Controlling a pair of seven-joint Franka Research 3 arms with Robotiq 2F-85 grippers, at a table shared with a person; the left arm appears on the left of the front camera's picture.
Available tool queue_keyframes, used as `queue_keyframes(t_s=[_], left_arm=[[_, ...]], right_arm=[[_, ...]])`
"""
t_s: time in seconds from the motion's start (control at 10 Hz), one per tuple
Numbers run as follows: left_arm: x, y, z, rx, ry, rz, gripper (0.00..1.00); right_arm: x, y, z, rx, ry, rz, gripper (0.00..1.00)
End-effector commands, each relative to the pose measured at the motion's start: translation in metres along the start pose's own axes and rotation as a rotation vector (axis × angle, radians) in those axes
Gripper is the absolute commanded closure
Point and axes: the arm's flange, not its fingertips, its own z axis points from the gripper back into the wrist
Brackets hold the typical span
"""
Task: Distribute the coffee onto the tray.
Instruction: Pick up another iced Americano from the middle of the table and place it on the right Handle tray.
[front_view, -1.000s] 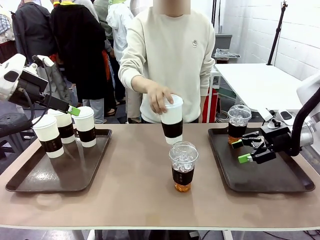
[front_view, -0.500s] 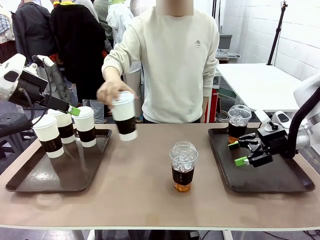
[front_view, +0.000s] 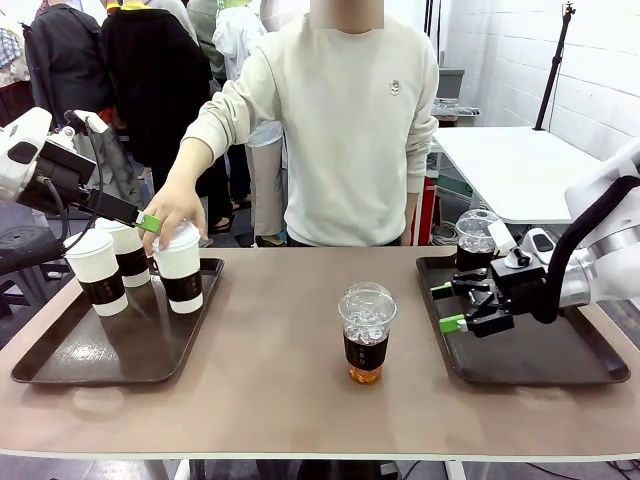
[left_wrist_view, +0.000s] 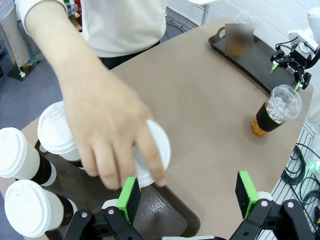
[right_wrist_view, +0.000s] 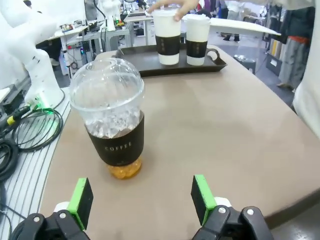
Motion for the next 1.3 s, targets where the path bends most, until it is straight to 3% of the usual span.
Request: queue_keyframes(t_s=[0.0,0.9,1.2], left_arm=[[0.000,0.000,-0.001,-0.013,-0.007,0.011,0.00],[0.000,0.000,-0.001,-0.013,-0.007,0.011,0.00],[0.000,0.000,-0.001,-0.013,-0.007,0.011,0.00]], right_arm=[[-0.004,0.003,-0.015,0.006,-0.021,0.014,0.00],[0.000,0.002,-0.013,0.021,-0.005,-0.004,0.00],[-0.012,0.012,-0.037,-0.021,-0.054,0.008,0.00]])
